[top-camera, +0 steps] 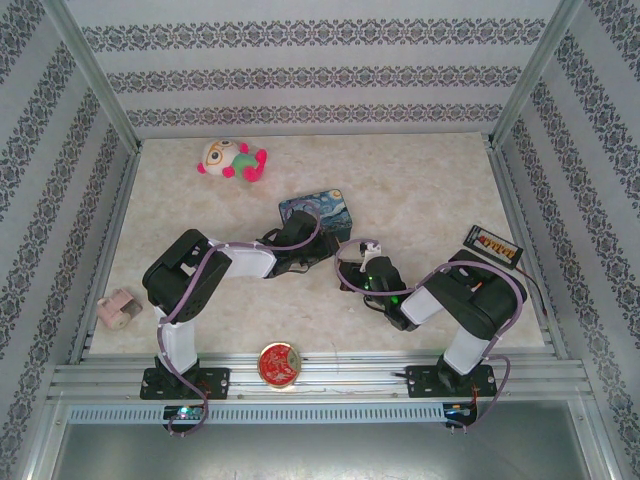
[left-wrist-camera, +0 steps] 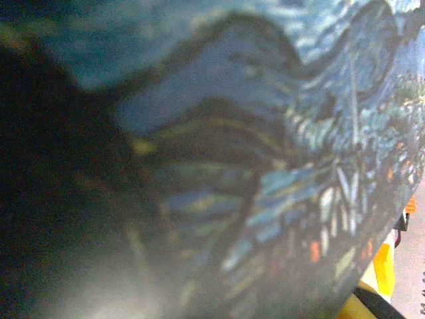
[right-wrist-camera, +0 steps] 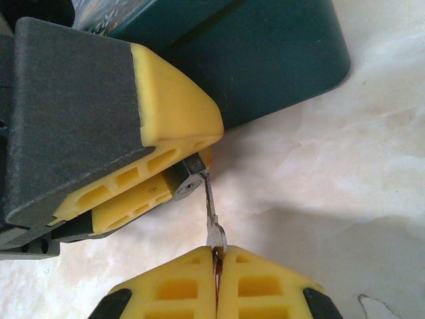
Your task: Unlock the padlock with the key
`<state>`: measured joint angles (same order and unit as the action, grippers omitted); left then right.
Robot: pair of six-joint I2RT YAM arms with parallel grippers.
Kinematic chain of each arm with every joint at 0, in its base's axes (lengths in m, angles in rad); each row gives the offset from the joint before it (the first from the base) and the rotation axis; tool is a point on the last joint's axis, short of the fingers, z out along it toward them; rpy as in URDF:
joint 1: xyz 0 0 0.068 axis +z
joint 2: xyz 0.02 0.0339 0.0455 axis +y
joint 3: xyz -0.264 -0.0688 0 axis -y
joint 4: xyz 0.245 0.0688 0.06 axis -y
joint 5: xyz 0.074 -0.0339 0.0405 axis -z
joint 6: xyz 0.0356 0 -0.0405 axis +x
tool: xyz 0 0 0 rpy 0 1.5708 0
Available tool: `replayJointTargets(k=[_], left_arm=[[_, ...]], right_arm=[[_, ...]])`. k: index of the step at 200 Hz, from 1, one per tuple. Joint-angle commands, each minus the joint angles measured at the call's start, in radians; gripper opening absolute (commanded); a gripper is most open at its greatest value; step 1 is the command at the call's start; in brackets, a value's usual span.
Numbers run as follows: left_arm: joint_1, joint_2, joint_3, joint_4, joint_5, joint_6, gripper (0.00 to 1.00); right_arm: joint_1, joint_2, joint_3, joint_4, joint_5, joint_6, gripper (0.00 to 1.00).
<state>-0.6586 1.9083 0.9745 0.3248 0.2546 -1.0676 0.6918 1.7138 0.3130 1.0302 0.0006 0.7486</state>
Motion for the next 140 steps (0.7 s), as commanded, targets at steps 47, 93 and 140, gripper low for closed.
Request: replayJointTargets(k=[47, 93, 140], left_arm=[[0.014, -0.012, -0.008, 0.075, 0.037, -0.031, 0.10], [0.014, -0.011, -0.013, 0.088, 0.043, -0.034, 0.10], [0.014, -0.010, -0.014, 0.092, 0.048, -0.032, 0.10]], right_arm=[[0.006, 0.024, 0.039, 0.066, -0.029, -0.008, 0.00], [0.008, 0.057, 0.067, 0.074, -0.054, -0.002, 0.00], [-0.002, 0.066, 0.058, 0.085, -0.050, 0.009, 0.00]])
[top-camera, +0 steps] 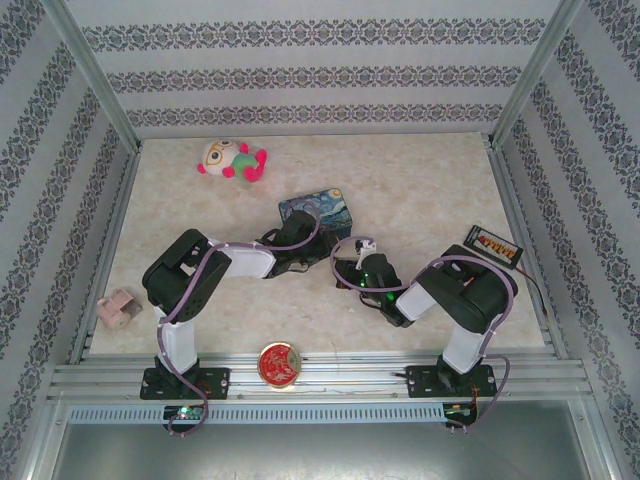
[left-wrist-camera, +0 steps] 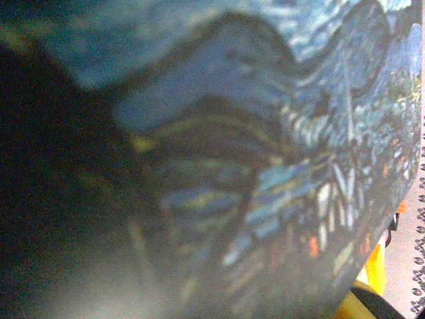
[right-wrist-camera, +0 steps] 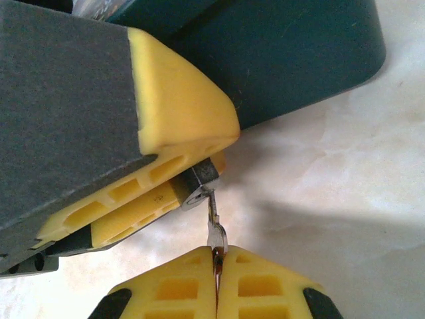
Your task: Unlock the padlock with the key
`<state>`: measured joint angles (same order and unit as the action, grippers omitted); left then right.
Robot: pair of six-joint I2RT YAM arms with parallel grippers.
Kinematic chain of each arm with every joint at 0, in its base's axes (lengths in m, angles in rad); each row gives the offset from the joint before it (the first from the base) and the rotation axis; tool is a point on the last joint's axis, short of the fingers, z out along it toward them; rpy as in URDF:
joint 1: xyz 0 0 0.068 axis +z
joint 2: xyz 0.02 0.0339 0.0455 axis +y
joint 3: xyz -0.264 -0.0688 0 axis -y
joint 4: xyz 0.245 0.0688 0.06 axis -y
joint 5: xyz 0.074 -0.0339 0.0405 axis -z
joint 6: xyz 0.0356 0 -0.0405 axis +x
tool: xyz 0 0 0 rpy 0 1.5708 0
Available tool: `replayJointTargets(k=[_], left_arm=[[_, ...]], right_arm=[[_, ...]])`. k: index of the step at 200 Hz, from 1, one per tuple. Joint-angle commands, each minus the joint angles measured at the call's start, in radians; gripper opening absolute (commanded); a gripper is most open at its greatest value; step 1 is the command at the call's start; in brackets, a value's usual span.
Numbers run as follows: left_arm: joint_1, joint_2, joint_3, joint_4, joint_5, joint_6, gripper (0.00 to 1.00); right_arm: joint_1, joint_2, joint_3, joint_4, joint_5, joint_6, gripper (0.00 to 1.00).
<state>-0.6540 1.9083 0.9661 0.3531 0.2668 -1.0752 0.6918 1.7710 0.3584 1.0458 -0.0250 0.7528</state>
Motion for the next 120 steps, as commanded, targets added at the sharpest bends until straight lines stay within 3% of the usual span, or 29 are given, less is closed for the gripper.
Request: replayJointTargets(k=[1, 120], left_arm=[[0.010, -0.010, -0.007, 0.063, 0.036, -0.025, 0.10], [0.010, -0.008, -0.004, 0.066, 0.052, -0.023, 0.09]], right_arm=[[-0.002, 0.008, 0.013, 0.070, -0.025, 0.004, 0.00], [-0.049, 0.018, 0.040, 0.115, -0.065, 0.008, 0.00]])
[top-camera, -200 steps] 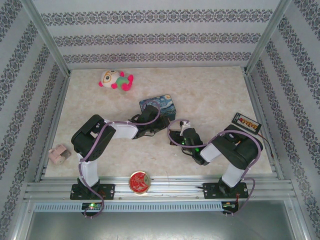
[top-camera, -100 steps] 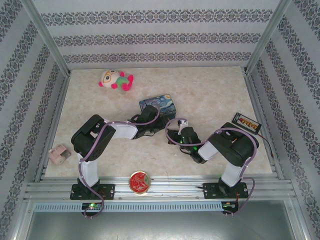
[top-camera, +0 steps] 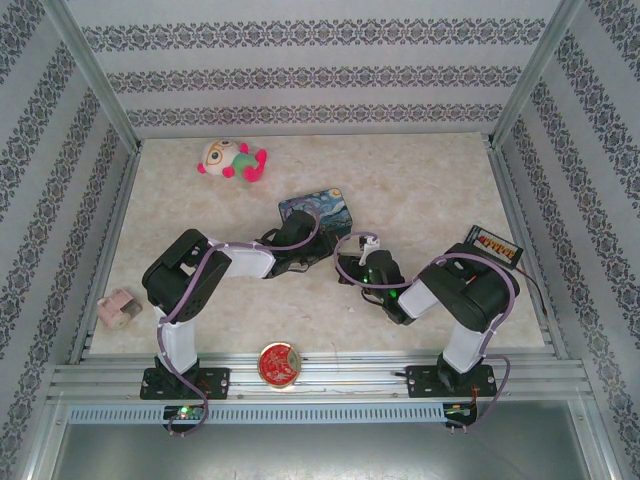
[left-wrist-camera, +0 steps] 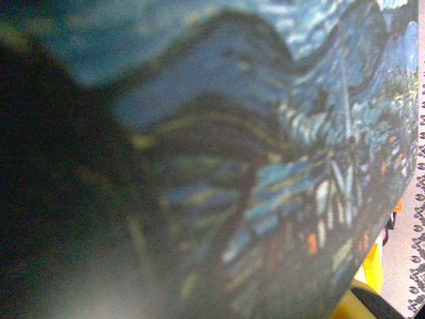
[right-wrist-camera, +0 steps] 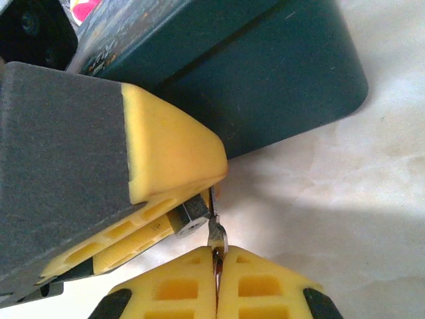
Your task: Unlock the padlock with the key
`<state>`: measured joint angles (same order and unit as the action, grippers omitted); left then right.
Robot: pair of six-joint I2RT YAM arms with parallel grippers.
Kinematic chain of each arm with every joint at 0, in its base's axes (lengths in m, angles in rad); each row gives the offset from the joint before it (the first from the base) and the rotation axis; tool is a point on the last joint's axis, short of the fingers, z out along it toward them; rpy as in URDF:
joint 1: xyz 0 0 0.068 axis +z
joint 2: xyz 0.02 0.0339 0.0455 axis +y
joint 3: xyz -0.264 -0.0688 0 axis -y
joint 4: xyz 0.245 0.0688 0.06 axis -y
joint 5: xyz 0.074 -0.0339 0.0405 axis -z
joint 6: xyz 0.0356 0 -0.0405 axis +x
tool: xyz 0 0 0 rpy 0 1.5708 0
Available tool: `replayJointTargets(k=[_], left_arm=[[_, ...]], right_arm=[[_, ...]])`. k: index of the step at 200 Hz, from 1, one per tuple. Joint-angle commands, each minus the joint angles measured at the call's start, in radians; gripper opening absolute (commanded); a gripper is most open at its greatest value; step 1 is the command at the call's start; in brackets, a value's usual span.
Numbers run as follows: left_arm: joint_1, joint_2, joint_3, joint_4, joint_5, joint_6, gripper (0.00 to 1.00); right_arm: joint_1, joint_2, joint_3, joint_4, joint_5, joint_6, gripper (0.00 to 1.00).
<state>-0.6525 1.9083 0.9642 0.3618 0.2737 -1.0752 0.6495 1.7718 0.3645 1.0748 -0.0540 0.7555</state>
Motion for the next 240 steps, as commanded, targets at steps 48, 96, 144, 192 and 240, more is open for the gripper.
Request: replayJointTargets(k=[48, 96, 144, 192, 240], left_arm=[[0.008, -0.005, -0.006, 0.063, 0.054, -0.026, 0.09], [0.008, -0.008, -0.008, 0.069, 0.055, -0.026, 0.09], [0.010, -0.011, -0.016, 0.080, 0.045, -0.034, 0.09], [0.010, -0.010, -0.015, 0.083, 0.049, -0.037, 0.09], [0.010, -0.011, -0.015, 0.087, 0.053, -0.037, 0.09]], right_arm=[[-0.022, 0.062, 0.051, 0.148, -0.064, 0.027, 0.00], [-0.045, 0.081, 0.046, 0.193, -0.092, 0.037, 0.00], [-0.070, 0.073, -0.007, 0.243, -0.110, 0.025, 0.00], [-0.086, 0.094, -0.035, 0.294, -0.144, 0.007, 0.00], [-0.091, 0.150, 0.018, 0.311, -0.182, 0.014, 0.00]])
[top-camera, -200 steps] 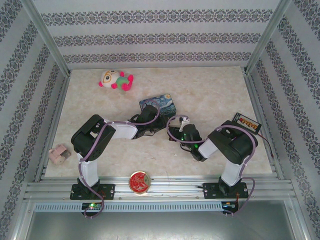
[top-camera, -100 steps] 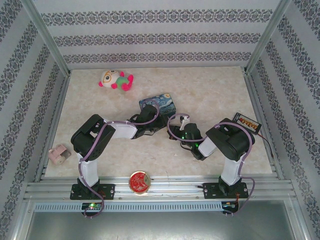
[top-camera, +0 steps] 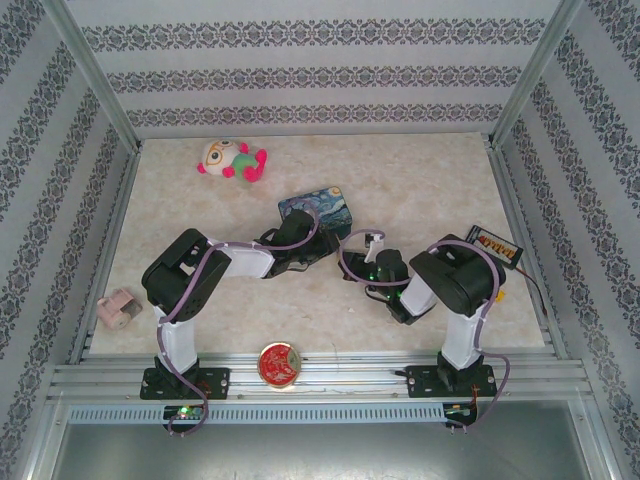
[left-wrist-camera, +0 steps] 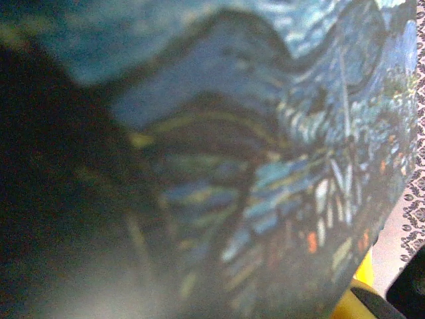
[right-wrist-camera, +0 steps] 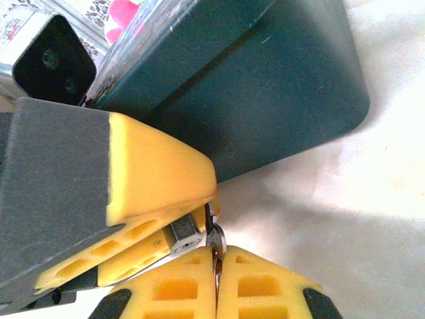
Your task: Unlock the padlock with the key
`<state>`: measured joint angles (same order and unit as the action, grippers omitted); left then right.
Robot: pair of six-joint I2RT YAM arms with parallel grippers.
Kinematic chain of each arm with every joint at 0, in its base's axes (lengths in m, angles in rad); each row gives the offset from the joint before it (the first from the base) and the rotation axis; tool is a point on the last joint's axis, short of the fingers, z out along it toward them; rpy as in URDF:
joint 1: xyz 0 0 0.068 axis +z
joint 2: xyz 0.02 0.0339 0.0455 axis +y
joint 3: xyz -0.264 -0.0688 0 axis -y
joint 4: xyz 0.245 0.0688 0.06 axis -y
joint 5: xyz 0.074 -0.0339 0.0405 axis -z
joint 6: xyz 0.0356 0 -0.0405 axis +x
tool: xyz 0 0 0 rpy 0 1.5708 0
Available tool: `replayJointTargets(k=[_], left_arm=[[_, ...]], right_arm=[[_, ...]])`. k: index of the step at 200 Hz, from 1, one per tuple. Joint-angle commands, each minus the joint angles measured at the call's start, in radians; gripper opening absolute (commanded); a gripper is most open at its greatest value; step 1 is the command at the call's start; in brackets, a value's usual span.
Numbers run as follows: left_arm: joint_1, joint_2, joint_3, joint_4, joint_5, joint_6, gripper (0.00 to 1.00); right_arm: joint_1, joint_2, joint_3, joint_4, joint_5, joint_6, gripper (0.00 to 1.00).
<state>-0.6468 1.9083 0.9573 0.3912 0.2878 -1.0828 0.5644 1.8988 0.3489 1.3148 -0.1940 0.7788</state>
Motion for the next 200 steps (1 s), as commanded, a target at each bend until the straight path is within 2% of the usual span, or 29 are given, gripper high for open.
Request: replayJointTargets(k=[1, 102, 200], left_arm=[[0.004, -0.011, -0.008, 0.058, 0.039, -0.029, 0.09], [0.007, -0.017, -0.015, 0.073, 0.010, -0.048, 0.09], [0.013, -0.017, -0.015, 0.067, 0.008, -0.061, 0.09]], right_arm=[[-0.006, 0.023, 0.034, 0.071, -0.043, -0.009, 0.00], [0.015, -0.004, -0.075, 0.072, -0.014, -0.018, 0.00], [0.065, -0.021, -0.082, 0.072, 0.048, -0.023, 0.00]])
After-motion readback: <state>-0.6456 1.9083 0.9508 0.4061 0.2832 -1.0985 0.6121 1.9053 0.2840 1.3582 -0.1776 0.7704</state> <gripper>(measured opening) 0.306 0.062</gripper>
